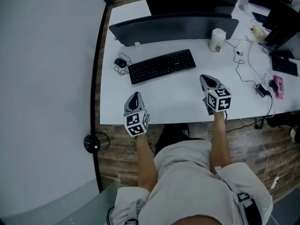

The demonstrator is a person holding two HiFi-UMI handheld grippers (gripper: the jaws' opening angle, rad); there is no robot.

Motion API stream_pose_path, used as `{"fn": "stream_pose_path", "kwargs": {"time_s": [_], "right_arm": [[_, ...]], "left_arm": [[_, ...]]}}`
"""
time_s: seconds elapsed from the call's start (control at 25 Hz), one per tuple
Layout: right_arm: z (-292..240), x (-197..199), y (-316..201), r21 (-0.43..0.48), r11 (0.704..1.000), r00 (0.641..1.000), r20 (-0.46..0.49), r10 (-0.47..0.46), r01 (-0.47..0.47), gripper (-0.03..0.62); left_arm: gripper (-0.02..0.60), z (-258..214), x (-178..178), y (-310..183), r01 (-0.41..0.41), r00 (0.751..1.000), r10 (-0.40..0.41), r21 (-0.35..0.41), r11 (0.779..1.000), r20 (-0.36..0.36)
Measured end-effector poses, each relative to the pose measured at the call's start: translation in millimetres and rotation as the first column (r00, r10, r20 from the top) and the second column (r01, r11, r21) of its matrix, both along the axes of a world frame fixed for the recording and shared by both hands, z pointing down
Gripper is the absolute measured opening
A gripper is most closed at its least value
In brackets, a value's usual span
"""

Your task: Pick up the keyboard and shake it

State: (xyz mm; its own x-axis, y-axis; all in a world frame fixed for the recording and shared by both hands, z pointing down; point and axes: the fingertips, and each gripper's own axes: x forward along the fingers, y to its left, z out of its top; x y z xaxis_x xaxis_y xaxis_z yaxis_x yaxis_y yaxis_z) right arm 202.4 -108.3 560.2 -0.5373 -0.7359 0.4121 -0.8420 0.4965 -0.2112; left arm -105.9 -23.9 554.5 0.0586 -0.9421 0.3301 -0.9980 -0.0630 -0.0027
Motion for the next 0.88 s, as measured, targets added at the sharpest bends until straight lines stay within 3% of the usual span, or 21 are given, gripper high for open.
{"fn": "stream_pose_path", "kwargs": {"time_s": [0.24, 0.32, 0.48, 0.88], "right_arm": [[14, -40, -22, -0.031, 0.999, 0.999, -0.018, -0.044, 0.044, 0.040], [12, -57, -31, -0.033, 0.997, 0.997, -0.040, -0.067, 0.065, 0.040], [2, -90, -54, -0.022, 0.995, 0.993, -0.055, -0.103, 0.102, 0.040], [3, -107, -97, -0.014, 0.996, 0.991, -0.102, -0.091, 0.090, 0.040]], "left_arm": [[0.015, 14, -48, 3, 0.074, 0.996, -0.076, -0.026, 0.997, -0.057], [0.015, 7, -73, -1, 0.113, 0.989, -0.114, -0.014, 0.993, -0.099], [0.015, -11, -118, -14, 0.177, 0.978, -0.174, 0.020, 0.984, -0.115], [0.016, 8, -142, -68, 0.162, 0.975, -0.160, 0.004, 0.987, -0.156]]}}
